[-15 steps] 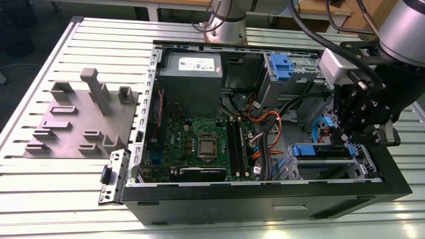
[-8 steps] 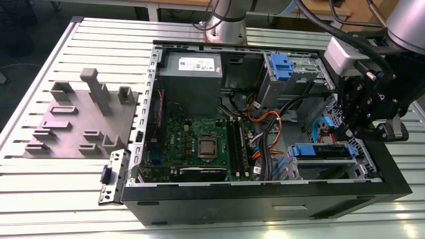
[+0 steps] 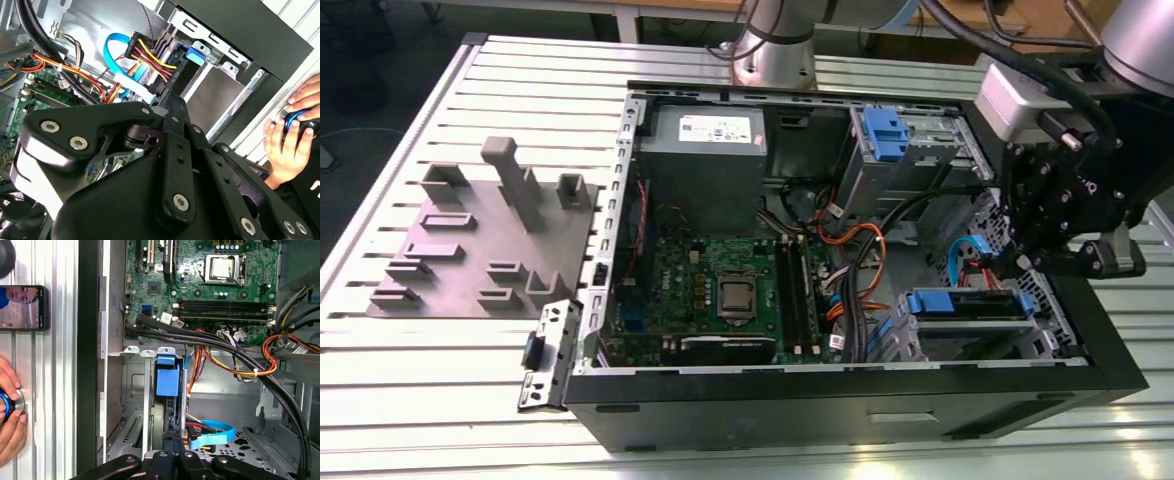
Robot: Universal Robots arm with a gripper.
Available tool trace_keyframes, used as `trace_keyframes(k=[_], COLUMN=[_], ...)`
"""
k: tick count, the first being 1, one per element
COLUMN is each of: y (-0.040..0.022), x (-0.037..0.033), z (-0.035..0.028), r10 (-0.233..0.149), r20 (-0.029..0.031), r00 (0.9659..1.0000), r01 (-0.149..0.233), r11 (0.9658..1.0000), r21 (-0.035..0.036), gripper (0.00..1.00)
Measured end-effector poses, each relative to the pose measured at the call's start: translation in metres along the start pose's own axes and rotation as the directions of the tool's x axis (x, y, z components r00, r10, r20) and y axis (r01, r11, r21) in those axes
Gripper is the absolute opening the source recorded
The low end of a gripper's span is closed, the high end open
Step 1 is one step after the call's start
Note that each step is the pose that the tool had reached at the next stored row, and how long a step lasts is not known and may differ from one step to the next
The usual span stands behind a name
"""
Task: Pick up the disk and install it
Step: 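Insert the second disk wire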
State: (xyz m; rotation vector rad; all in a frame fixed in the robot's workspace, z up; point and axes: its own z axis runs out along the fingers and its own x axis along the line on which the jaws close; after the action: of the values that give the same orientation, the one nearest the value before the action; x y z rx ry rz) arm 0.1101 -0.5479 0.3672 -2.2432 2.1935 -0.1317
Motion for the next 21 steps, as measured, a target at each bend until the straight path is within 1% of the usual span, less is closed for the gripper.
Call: trace_keyframes(k=[9, 13, 21], y=[0.0003, 0.0005, 0.0005], x=[-0.0048, -0.0092, -0.0099], z=[-0.0037, -0.0042, -0.0042], r10=[0.0, 0.0, 0.0], r20=[0.0008, 0.0011, 0.001], r00=[1.0, 1.0, 1.0], r01=[0.0, 0.0, 0.0], r11=[1.0, 1.0, 1.0], r21=[-0.0037, -0.0046, -0.0046], gripper=[0.11, 0.11, 0.11])
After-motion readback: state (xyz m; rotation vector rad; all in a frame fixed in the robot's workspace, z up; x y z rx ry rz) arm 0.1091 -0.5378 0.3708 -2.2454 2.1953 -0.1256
